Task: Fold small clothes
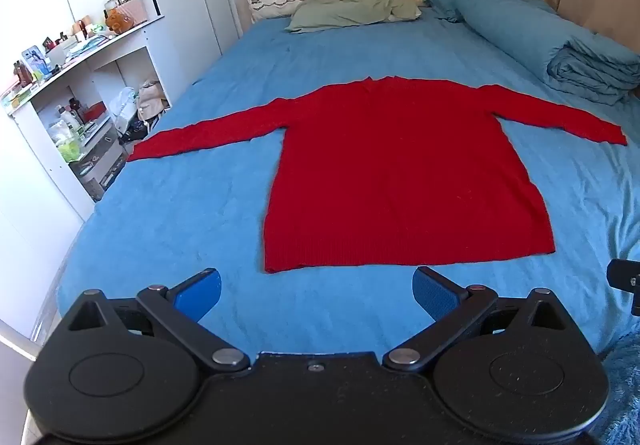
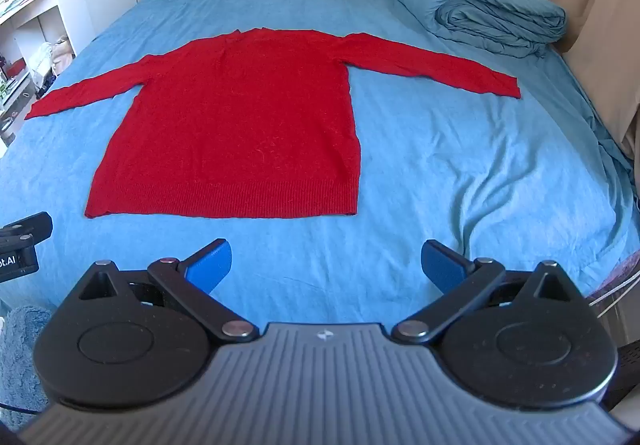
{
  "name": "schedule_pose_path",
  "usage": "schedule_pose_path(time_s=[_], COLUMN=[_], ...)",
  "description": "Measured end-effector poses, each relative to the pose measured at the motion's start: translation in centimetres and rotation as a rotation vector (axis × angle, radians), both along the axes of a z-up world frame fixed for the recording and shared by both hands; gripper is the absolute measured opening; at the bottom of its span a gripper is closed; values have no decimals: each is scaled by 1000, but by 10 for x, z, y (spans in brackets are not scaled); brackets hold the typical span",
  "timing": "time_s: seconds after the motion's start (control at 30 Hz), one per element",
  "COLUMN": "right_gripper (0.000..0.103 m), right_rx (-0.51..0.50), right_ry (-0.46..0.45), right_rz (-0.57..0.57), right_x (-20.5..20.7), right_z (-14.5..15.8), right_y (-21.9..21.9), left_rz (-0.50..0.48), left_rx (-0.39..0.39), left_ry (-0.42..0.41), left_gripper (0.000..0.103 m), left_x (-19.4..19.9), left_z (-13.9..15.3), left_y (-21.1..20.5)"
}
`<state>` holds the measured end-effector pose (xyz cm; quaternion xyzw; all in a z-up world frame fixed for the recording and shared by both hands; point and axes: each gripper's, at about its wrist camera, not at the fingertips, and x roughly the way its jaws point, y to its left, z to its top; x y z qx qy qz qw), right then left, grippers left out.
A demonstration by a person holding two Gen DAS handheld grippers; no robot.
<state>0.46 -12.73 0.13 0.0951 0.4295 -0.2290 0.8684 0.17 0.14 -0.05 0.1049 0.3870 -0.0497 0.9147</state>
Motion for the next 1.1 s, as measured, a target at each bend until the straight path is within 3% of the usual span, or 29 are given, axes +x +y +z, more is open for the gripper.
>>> schedule_pose_path(time_s=[1.1], right_gripper=[103], right_rx=[8], right_ry=[-11], right_rz=[0], right_x=[2], right_z=[2], right_y=[-2], left_rz=[-25], left_rx=[-14], left_ry=[-26], left_gripper=[103], left_x=[-6], left_z=[7], left_y=[0])
